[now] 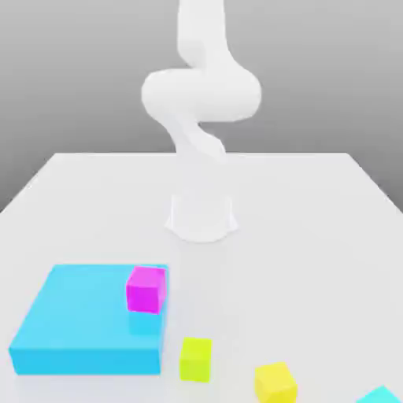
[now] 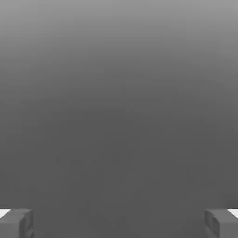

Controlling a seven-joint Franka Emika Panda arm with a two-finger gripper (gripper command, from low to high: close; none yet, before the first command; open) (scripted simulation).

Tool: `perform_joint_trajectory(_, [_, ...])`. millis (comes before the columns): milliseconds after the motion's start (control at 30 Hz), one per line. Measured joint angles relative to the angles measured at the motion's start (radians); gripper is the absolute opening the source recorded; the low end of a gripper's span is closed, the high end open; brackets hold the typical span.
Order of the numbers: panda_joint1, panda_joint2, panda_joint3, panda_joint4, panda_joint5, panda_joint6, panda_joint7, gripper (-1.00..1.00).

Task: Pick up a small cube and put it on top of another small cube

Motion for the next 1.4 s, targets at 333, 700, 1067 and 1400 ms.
perform_joint_trajectory(333, [0.017, 0.369, 0.052, -0.037, -0.031, 0.136, 0.004, 0.00])
perform_joint_trajectory(700, [0.056, 0.768, 0.094, -0.077, -0.069, 0.282, 0.011, 0.00])
perform_joint_trajectory(1067, [0.111, 1.164, 0.072, -0.067, -0.115, 0.494, 0.033, -1.00])
perform_joint_trajectory(1400, [0.096, 1.086, 0.092, -0.084, -0.098, 0.433, 0.020, -1.00])
